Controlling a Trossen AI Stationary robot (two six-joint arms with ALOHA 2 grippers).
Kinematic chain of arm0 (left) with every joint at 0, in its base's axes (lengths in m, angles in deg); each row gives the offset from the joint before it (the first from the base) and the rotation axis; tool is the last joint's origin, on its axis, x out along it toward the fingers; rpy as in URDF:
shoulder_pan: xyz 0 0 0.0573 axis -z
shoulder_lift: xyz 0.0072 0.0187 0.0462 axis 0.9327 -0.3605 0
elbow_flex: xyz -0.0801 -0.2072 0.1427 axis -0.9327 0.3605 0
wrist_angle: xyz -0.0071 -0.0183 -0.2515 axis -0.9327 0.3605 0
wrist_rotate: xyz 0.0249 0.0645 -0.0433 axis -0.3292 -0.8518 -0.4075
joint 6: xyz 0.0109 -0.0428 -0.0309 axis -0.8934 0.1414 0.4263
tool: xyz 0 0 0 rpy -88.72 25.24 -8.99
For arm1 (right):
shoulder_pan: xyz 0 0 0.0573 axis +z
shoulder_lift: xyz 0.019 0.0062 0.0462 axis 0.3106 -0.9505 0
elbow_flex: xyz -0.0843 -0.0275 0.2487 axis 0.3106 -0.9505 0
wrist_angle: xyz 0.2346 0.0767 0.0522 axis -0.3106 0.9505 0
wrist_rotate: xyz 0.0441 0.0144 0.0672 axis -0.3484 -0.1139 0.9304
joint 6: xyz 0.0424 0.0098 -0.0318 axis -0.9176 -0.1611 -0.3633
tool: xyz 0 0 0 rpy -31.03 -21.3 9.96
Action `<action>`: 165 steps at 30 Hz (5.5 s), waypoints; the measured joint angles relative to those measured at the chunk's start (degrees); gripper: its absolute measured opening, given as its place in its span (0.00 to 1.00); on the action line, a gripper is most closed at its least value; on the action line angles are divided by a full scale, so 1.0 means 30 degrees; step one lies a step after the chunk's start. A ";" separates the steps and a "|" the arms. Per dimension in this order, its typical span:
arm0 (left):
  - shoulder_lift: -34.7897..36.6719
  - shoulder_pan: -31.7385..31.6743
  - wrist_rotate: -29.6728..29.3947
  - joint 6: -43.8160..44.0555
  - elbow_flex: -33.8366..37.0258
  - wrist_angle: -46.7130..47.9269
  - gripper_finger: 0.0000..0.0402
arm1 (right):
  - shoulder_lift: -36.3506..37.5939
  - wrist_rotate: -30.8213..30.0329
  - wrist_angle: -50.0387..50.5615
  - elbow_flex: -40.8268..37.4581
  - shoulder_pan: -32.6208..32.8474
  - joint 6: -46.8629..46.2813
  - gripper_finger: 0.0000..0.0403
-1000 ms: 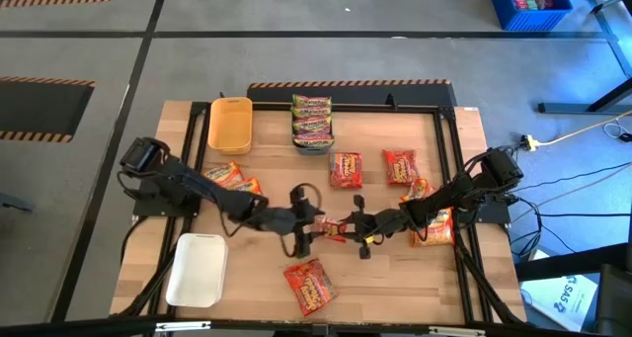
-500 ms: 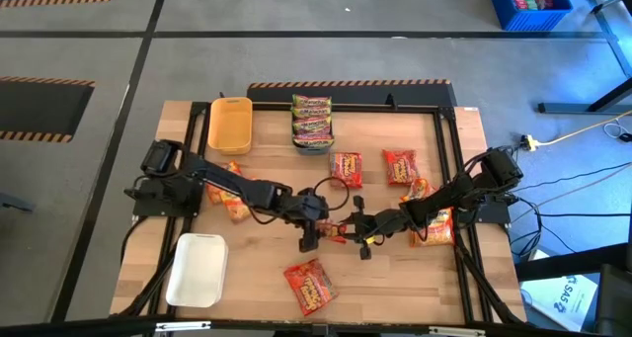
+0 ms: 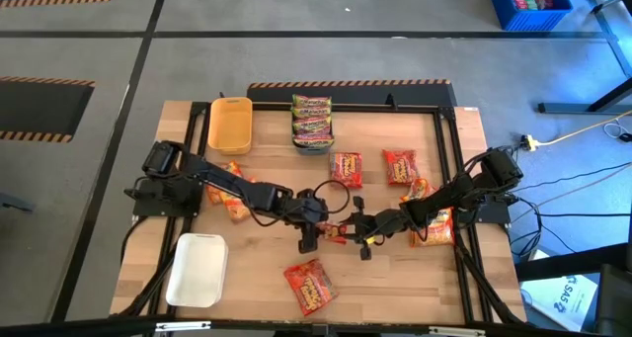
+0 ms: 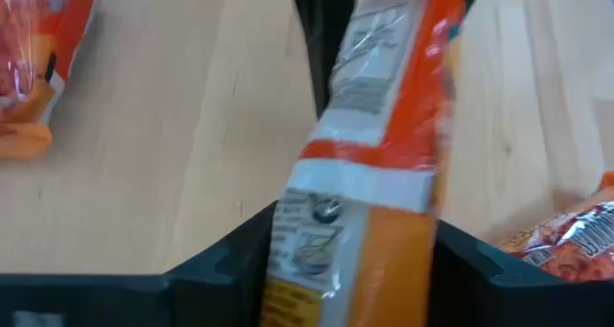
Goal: Sort Maruchan noodles
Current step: Put the orange noodle pack into the yellow bin
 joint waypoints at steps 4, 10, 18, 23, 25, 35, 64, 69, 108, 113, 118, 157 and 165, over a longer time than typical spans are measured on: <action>-0.0462 0.0007 0.0469 -0.0257 -0.0036 -0.0430 0.38 | 0.0000 0.0178 -0.0012 0.0000 0.0000 -0.0068 0.23; -0.0466 0.0072 0.0501 -0.0436 -0.0036 -0.0473 0.32 | -0.0015 0.0465 0.0160 0.0209 -0.0015 -0.0198 0.28; 0.0397 0.1164 -0.1879 -0.0693 0.0015 0.0109 0.30 | 0.2025 0.1344 0.4360 0.0461 -0.0009 -0.0261 0.57; 0.1459 0.2492 -0.4856 -0.0772 0.0015 0.1157 0.30 | 0.5099 0.1231 0.9696 0.0466 0.0000 -0.1204 0.64; 0.1877 0.3115 -0.6313 -0.0702 0.0135 0.1593 0.30 | 0.6240 0.1195 1.1716 0.0444 0.0000 -0.1634 0.65; 0.2521 0.4743 -1.0938 -0.1445 0.3784 -0.5596 0.30 | 0.7324 0.0082 0.3735 -0.3260 -0.0015 -0.0526 0.65; 0.2528 0.0662 -0.6626 -0.9781 1.1023 -3.0529 0.30 | 0.5224 0.3607 -0.2767 0.0599 -0.4454 0.4312 0.65; 0.2528 0.0137 -0.4976 -0.9756 1.1023 -3.0513 0.30 | 0.5224 0.4431 -0.2690 0.0590 -0.4543 0.4207 0.62; 0.7959 -0.0473 -0.3597 -0.5011 0.3606 -0.2543 0.64 | 0.3352 0.2616 0.4262 0.0554 -0.4510 0.1638 0.32; 0.5437 -0.1538 -0.3457 -0.3371 -0.0147 0.1942 0.64 | 0.3140 0.2623 0.4189 0.0852 -0.4510 0.1638 0.32; 0.3064 -0.2219 -0.1378 -0.3162 -0.3307 0.4343 0.64 | 0.3147 0.2771 0.4447 0.1087 -0.4510 0.1642 0.33; 0.0790 -0.2599 -0.2543 -0.4648 -0.6521 1.1741 0.28 | 0.5923 0.2783 0.8170 0.1122 -0.4510 0.1426 0.65; 0.3394 -0.3048 -0.5780 -0.4222 -0.6521 1.6095 0.28 | 0.7650 0.2601 1.0209 0.1098 -0.4503 0.1827 0.66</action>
